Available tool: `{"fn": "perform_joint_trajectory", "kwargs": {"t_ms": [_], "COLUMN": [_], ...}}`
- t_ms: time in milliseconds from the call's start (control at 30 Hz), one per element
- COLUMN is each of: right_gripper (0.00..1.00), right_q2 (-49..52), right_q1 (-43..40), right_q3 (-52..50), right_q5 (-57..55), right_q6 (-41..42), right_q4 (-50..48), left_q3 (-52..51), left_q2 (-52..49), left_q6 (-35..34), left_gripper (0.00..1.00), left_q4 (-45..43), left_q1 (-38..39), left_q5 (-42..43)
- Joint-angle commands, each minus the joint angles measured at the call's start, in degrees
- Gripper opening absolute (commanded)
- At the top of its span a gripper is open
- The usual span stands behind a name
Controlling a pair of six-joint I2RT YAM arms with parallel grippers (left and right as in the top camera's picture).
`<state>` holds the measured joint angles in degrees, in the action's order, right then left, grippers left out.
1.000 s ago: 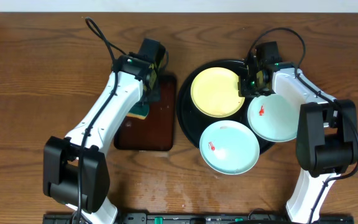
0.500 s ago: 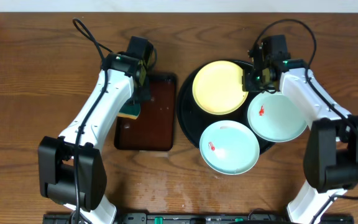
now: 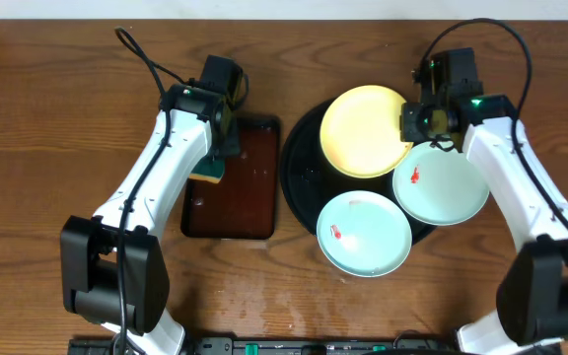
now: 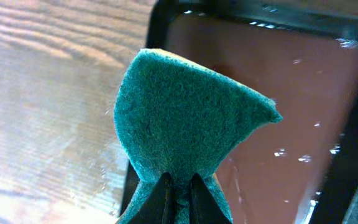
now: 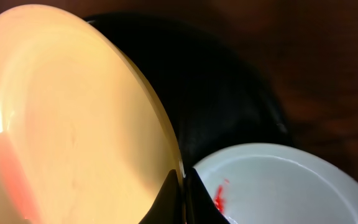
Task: Clean dirty plates on tray and stack at the side
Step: 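Lift the yellow plate off the black tray with the right gripper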
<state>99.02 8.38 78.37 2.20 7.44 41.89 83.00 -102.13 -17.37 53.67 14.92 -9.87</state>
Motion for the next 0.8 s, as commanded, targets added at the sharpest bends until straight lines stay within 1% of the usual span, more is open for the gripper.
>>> {"fn": "perform_joint_trajectory", "kwargs": {"t_ms": [0,100,133,167,267,500,767], "right_gripper": [0.01,0.01,0.01,0.01,0.01,0.01,0.01], "right_q2": [-2.91,-3.87,-4.02,-4.15,-4.15,-4.17,-4.17], "right_q1": [0.7,1.68,2.08,2.78,3.8,5.16,7.06], "right_q3": [0.39,0.39,0.39,0.39,0.39,0.39,0.39], "right_q5": [-4.98,-7.67,-8.28,-8.44,-8.39,-6.16,-5.73], "right_q6": [1.79,2.25,2.4,2.8,4.66,8.02,8.92], "right_q4": [0.63,1.03,1.11,1.07,0.92,0.46,-0.55], "left_q3": [0.2,0.2,0.22,0.2,0.2,0.2,0.2], "left_q2": [1.75,2.89,3.37,4.28,5.44,5.79,5.79], "left_q6": [2.36,2.34,2.34,2.36,2.84,4.31,4.26], "left_gripper": [0.08,0.08,0.08,0.08,0.08,0.08,0.08], "left_q4": [-0.55,-1.31,-1.4,-1.38,-1.4,-0.55,-0.68], "left_q1": [-1.31,-3.56,-4.5,-6.23,-8.09,-8.41,-8.48], "left_q5": [4.63,7.52,9.55,14.23,19.74,20.0,19.96]}}
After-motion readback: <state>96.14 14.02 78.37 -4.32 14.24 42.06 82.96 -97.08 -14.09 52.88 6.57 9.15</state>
